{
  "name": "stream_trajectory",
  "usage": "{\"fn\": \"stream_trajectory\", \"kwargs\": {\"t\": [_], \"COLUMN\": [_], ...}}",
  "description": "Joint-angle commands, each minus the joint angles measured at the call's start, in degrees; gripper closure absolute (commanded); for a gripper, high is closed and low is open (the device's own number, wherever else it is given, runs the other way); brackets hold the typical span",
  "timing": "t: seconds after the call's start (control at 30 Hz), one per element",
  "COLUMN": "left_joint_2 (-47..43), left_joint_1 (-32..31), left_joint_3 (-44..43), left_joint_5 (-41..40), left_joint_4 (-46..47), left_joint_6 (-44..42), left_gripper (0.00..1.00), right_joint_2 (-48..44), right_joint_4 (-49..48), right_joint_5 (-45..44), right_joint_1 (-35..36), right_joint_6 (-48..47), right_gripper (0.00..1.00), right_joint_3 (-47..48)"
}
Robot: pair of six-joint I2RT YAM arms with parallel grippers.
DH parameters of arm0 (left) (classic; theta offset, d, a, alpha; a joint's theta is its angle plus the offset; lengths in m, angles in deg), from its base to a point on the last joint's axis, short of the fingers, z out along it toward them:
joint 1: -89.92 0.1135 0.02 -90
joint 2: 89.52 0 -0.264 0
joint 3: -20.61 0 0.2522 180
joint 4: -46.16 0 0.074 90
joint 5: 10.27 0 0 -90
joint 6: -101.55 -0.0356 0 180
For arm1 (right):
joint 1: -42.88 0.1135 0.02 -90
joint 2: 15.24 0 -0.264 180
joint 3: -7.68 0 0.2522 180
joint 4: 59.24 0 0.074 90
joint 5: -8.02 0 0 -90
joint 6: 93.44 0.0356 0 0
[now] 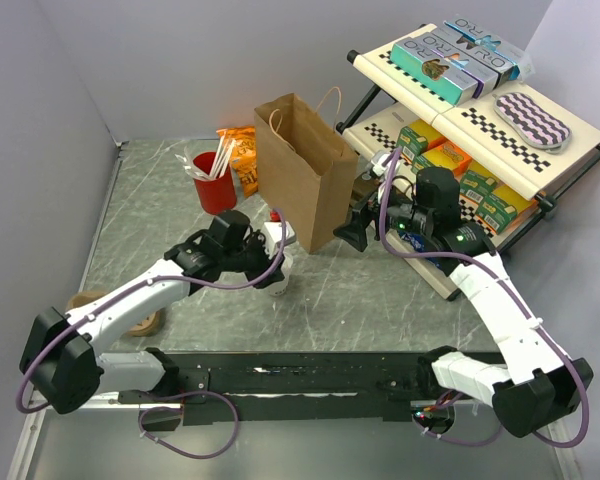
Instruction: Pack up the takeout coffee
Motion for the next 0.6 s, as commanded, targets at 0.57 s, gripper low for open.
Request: {"fn": "stream_trajectory", "kwargs": {"t": [0.57], "left_joint_2": [4.6], "left_joint_1": [-0.8], "left_joint_3": [-1.9], "left_joint_5": [2.4], "left_joint_4": [0.9], "left_joint_6": [-1.5], "left_gripper": [0.86], "right_joint_2": [1.5], "right_joint_4": [-1.0], "right_joint_5": [0.0], "right_joint_1": [-0.1], "right_joint_6": [0.1], "right_gripper": [0.00], "right_joint_3": [0.4]}}
